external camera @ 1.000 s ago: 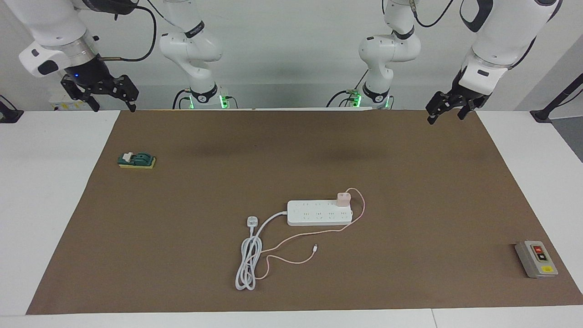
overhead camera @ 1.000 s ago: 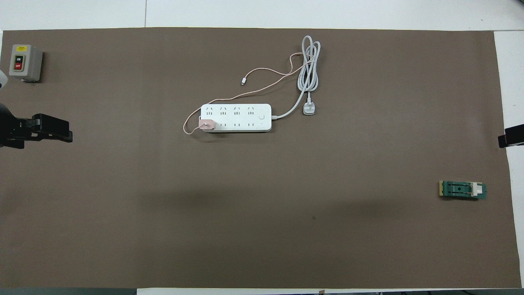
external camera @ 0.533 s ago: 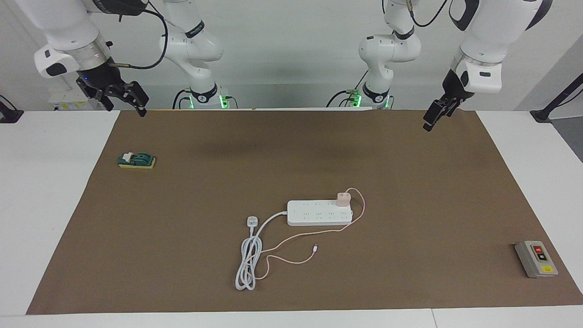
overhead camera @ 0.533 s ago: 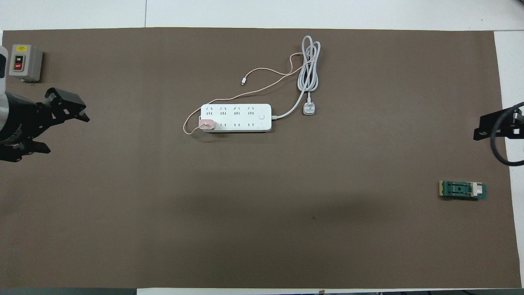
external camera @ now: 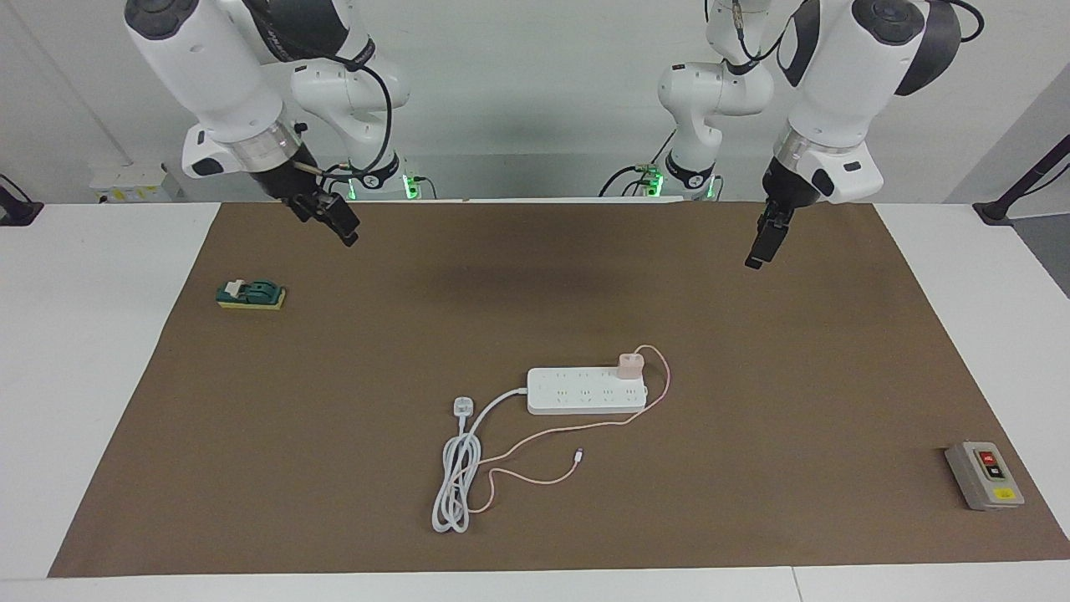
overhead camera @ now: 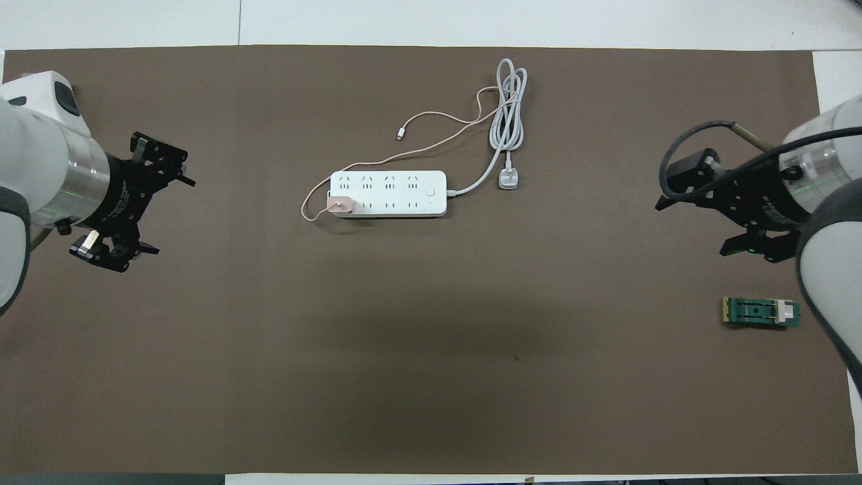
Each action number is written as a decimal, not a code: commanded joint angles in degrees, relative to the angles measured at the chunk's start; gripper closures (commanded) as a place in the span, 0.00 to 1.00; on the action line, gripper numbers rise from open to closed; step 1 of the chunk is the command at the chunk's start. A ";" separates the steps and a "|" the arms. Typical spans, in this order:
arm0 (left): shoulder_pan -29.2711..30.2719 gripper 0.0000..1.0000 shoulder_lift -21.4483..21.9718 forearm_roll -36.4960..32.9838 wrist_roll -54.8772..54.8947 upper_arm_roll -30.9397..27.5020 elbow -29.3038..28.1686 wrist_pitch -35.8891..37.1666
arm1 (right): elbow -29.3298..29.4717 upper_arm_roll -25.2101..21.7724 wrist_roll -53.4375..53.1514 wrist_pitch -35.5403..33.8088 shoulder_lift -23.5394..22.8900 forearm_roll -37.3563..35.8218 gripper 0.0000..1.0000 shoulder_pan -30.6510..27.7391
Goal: Unplug charger and place it aside
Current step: 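Move the left gripper to the charger while the right gripper reaches the strip, then grasp the pink charger with the left gripper while the right gripper grips the strip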
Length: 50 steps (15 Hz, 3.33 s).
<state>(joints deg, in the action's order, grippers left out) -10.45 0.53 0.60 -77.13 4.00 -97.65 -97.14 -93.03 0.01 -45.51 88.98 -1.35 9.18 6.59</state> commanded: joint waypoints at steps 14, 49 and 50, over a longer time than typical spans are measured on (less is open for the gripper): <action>-9.85 0.00 -14.07 -0.51 -33.61 -0.83 0.90 -9.12 | 0.74 -0.10 -40.26 25.61 -20.17 15.85 0.00 13.18; -12.05 0.00 -21.36 -1.92 -31.68 -0.66 -1.05 -22.48 | 5.65 -0.19 -38.78 38.64 -36.44 25.79 0.00 17.76; -12.05 0.00 -21.36 -1.92 -31.68 -0.66 -1.05 -22.31 | 5.66 -0.19 -38.69 38.98 -36.53 25.88 0.00 17.41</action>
<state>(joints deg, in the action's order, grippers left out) -21.76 -20.63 -0.51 -109.20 3.94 -98.76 -119.26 -90.01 -0.52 -85.62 129.22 -35.94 34.74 25.05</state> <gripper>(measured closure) 0.000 0.000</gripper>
